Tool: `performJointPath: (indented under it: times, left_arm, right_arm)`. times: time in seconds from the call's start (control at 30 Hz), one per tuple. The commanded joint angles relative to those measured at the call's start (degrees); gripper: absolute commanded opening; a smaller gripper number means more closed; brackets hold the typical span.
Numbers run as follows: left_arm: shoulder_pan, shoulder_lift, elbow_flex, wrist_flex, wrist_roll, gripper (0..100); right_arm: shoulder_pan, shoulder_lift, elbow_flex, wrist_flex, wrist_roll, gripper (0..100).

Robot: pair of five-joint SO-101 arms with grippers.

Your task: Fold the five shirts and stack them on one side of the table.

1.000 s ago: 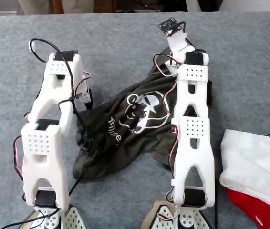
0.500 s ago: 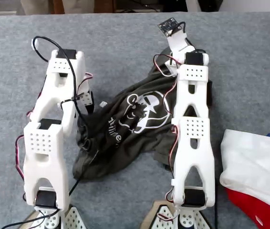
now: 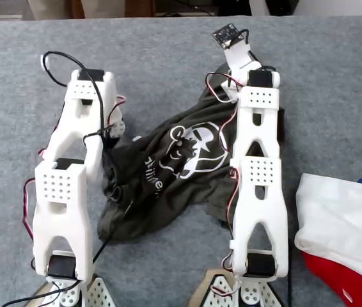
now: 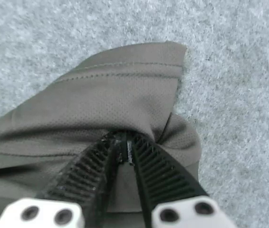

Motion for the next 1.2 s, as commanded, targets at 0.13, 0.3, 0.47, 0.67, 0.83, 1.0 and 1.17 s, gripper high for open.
performJointPath:
  times: [0.13, 0.3, 0.47, 0.67, 0.83, 1.0, 1.17]
  left_arm:
    - [0.2, -0.7, -16.3, -0.2, 1.3, 2]
    - [0.0, -0.7, -21.9, -11.8, 3.4, 2]
    - [-0.7, -0.7, -20.9, -19.9, 1.9, 2]
    - [-1.2, -1.3, -20.9, -1.9, -7.4, 9]
    - [-2.9, -1.9, -16.8, 6.2, -12.5, 23]
    - [-3.5, -6.9, -8.4, 6.2, -12.9, 23]
    - [-3.9, -7.8, 0.3, 6.0, -9.8, 22]
  right_arm:
    - [0.0, -0.3, -3.1, -1.1, 0.4, 0.7]
    - [0.0, -0.3, -3.1, -1.1, 0.4, 0.7]
    - [0.0, -0.3, -3.1, -1.1, 0.4, 0.7]
    - [0.0, -0.3, -3.1, -1.1, 0.4, 0.7]
    - [0.0, -0.3, -3.1, -1.1, 0.4, 0.8]
    - [0.0, -0.3, -3.1, -1.1, 0.4, 0.8]
    - [0.0, -0.2, -3.1, -1.1, 0.4, 0.8]
